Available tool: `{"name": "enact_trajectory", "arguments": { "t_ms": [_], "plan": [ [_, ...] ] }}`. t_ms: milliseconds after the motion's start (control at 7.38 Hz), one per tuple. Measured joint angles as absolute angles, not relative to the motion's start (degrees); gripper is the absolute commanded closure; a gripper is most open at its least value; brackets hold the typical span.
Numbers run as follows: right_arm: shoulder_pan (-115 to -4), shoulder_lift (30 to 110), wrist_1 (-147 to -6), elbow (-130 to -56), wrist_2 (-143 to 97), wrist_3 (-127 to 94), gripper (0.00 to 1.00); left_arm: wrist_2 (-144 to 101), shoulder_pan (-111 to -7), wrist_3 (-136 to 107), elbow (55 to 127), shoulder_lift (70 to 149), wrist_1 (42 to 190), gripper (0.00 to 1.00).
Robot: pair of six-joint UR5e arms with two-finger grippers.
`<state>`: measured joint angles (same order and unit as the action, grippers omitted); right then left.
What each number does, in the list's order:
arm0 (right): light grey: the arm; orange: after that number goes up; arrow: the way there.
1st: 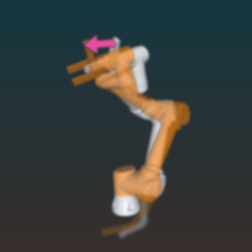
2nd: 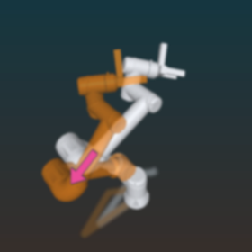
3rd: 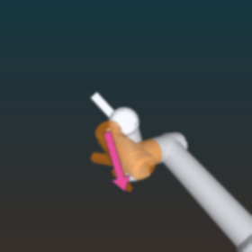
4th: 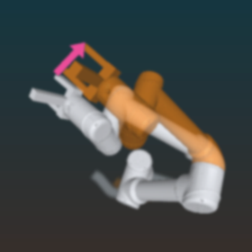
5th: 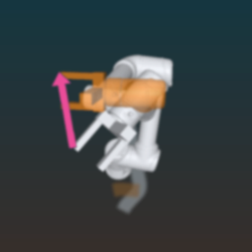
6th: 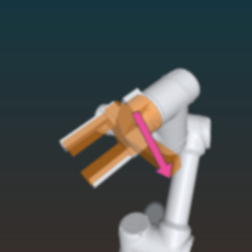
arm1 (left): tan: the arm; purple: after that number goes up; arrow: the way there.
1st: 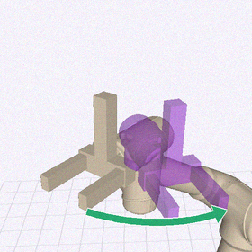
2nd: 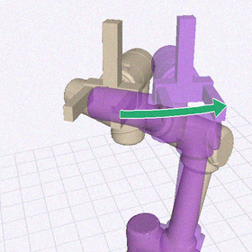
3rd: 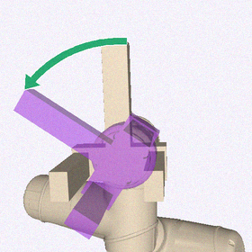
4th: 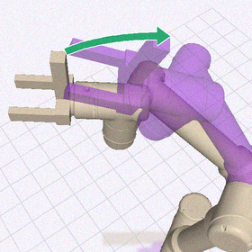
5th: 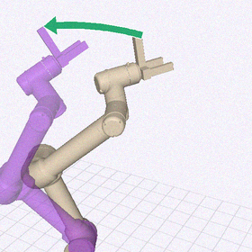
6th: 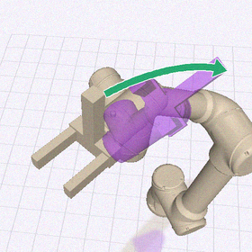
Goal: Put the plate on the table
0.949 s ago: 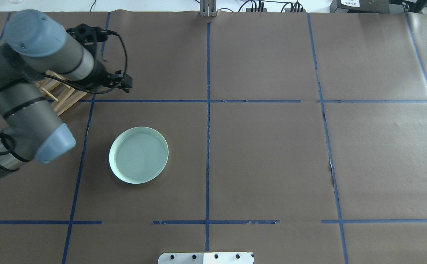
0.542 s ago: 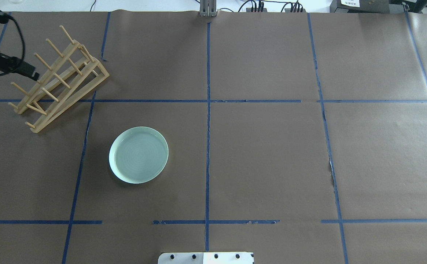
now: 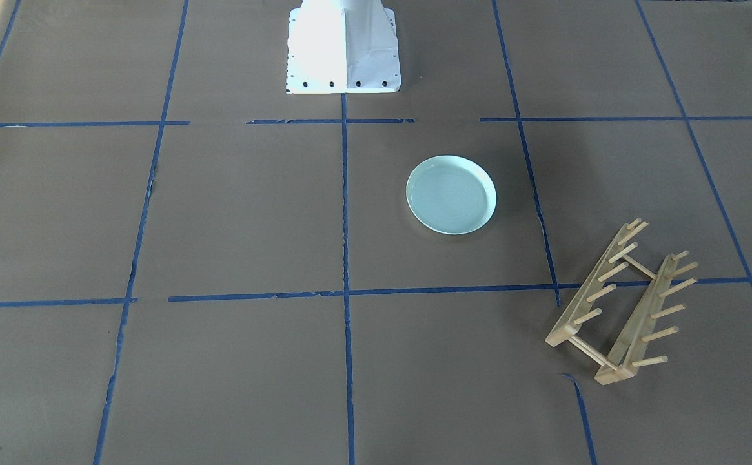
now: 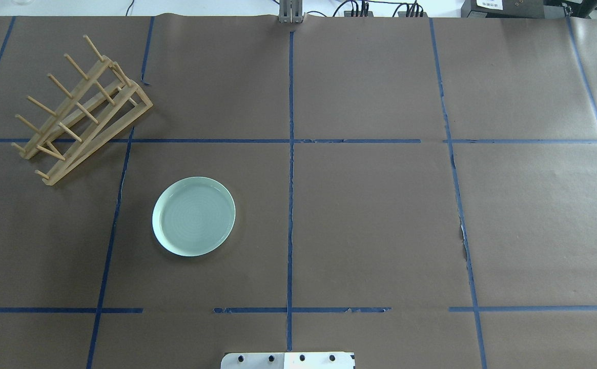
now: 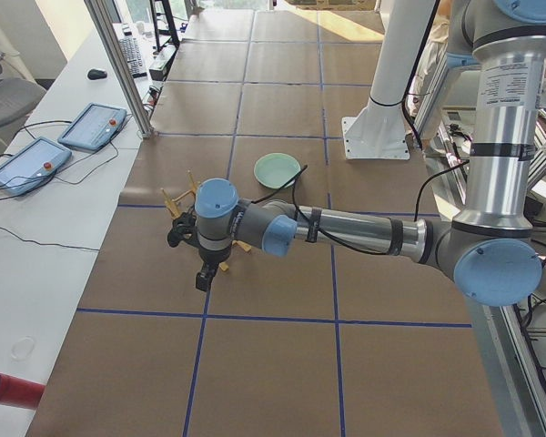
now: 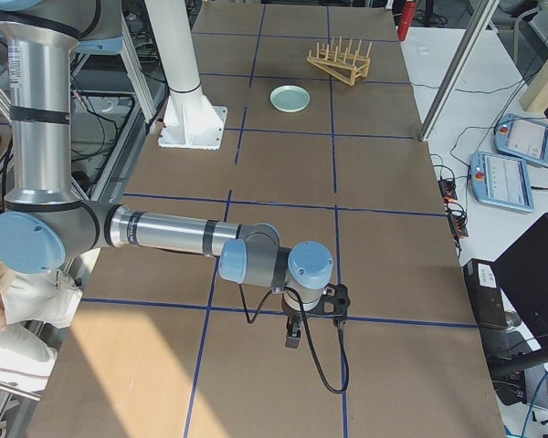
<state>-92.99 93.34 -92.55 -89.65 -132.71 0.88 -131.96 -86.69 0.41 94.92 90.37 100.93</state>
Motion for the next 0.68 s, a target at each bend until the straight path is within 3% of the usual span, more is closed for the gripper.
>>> {"name": "enact_trajectory", "arguments": {
  "t_ms": [678],
  "plan": [
    [-92.99,93.34,-92.55,-89.65,-132.71,0.88,0.00,-135.06,-92.21,5.37,94.18,88.39,93.92,0.00]
  ]
}}
